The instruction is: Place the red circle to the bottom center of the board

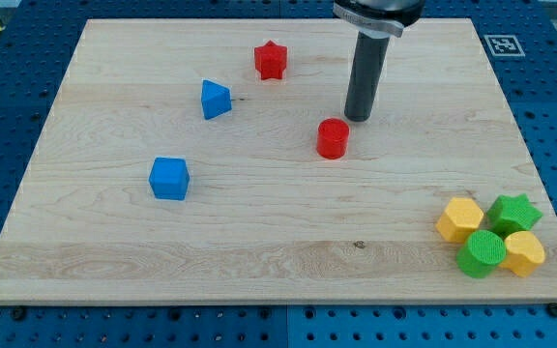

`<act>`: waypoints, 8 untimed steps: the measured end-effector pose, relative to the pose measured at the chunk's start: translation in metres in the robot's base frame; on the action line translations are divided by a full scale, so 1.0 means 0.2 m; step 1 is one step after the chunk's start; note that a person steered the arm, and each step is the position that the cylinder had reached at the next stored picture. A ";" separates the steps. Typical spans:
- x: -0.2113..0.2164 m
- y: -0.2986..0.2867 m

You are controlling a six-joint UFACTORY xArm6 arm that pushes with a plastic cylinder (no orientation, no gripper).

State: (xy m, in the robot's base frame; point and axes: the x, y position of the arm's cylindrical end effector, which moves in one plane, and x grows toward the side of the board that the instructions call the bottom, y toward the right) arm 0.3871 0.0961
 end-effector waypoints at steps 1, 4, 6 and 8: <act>0.00 -0.06; 0.49 -0.18; 0.81 -0.18; 0.81 -0.20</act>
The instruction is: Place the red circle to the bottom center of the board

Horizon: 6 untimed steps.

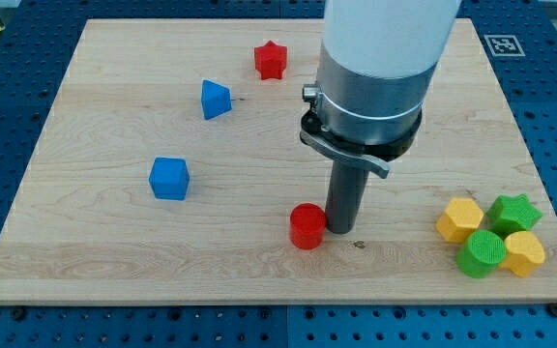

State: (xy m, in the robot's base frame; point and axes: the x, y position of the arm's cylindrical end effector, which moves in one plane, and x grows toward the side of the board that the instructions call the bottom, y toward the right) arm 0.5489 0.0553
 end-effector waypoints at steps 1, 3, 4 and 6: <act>0.00 -0.07; 0.00 -0.21; 0.00 -0.22; 0.00 -0.27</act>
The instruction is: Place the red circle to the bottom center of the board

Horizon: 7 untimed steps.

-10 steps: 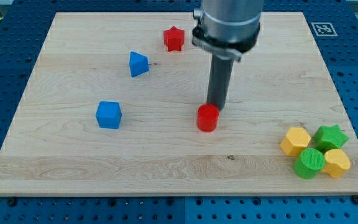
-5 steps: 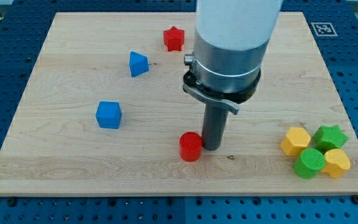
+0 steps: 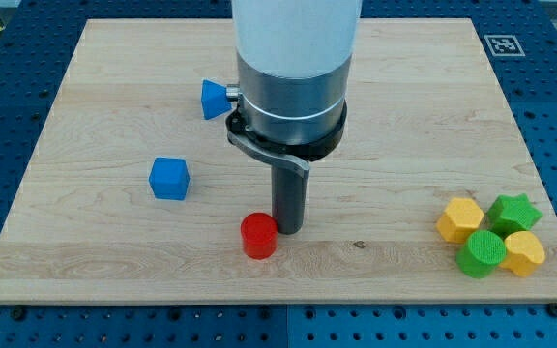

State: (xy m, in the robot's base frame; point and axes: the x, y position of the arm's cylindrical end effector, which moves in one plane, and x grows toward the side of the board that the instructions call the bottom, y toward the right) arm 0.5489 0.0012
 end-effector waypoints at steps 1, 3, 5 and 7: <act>-0.07 0.00; -0.09 -0.07; -0.05 -0.18; 0.13 -0.21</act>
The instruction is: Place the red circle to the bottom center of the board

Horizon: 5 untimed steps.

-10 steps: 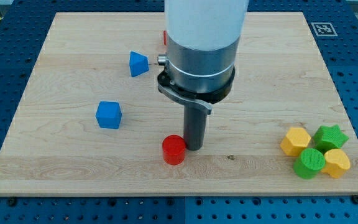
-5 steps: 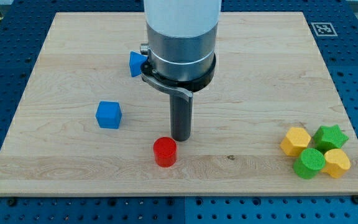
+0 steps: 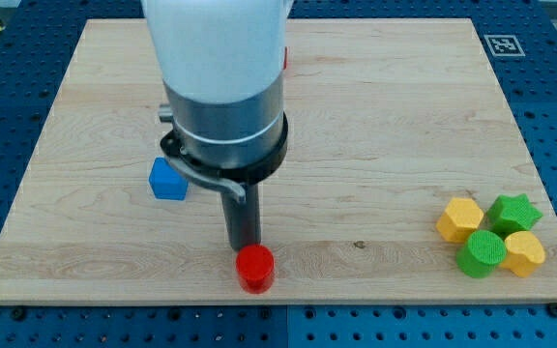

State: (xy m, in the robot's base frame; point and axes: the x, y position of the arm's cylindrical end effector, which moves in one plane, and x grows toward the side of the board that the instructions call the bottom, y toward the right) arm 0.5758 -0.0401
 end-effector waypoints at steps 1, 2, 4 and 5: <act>0.02 0.00; 0.02 -0.03; 0.02 -0.26; 0.02 -0.42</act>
